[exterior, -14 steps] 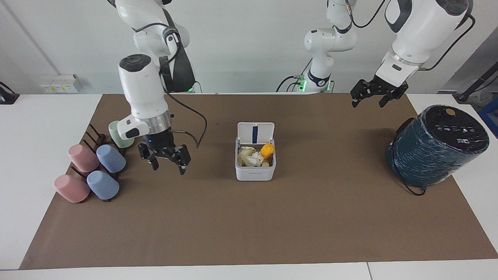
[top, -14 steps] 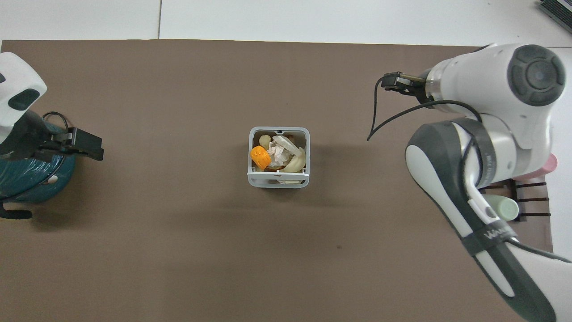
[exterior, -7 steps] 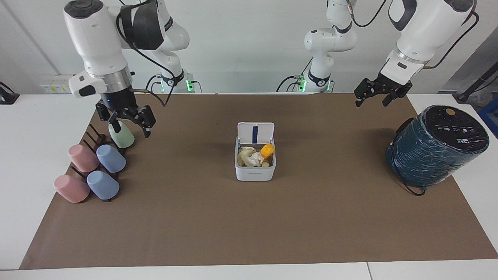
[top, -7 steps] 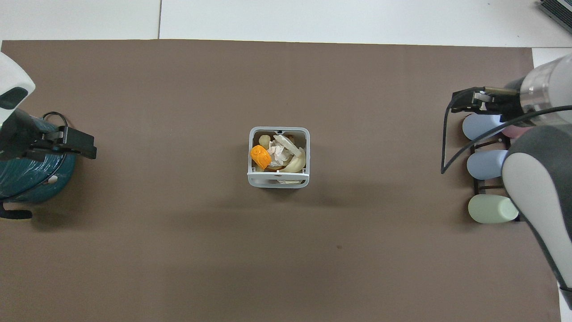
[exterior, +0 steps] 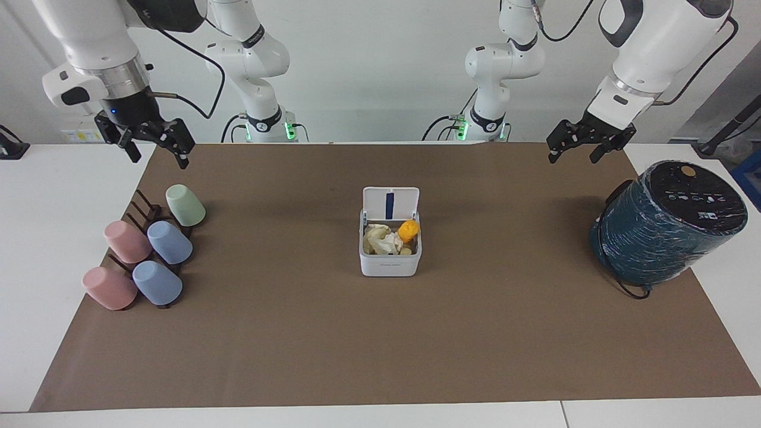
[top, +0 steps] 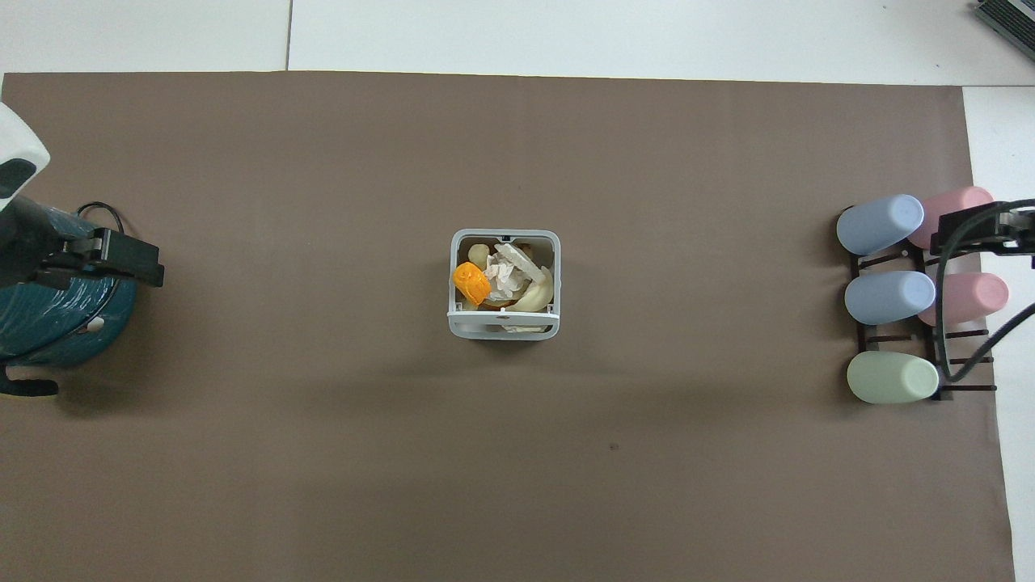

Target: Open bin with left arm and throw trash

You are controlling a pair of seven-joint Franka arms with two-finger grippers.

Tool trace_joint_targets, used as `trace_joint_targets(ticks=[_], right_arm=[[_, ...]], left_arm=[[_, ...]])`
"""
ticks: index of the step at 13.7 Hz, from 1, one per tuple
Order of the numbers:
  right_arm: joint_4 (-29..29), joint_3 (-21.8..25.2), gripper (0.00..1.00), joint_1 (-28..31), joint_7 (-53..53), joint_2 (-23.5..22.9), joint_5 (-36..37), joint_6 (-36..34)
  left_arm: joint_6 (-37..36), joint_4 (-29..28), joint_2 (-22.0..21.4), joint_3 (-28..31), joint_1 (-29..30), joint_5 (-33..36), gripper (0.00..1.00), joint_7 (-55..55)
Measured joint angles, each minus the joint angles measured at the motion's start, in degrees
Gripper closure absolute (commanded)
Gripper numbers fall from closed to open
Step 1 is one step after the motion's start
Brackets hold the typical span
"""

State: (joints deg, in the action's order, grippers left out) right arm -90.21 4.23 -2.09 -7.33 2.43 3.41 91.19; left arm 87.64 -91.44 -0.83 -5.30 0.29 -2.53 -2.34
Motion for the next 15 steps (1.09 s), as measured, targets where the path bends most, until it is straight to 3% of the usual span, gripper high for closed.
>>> trace_joint_targets(ticks=[15], right_arm=[[-0.66,-0.67,0.00,-0.25,-0.11,0.54,-1.94,-4.31]], left_arm=[[0.17,0.00,-0.07,-0.26,-0.01,0.27,0.00,0.15]])
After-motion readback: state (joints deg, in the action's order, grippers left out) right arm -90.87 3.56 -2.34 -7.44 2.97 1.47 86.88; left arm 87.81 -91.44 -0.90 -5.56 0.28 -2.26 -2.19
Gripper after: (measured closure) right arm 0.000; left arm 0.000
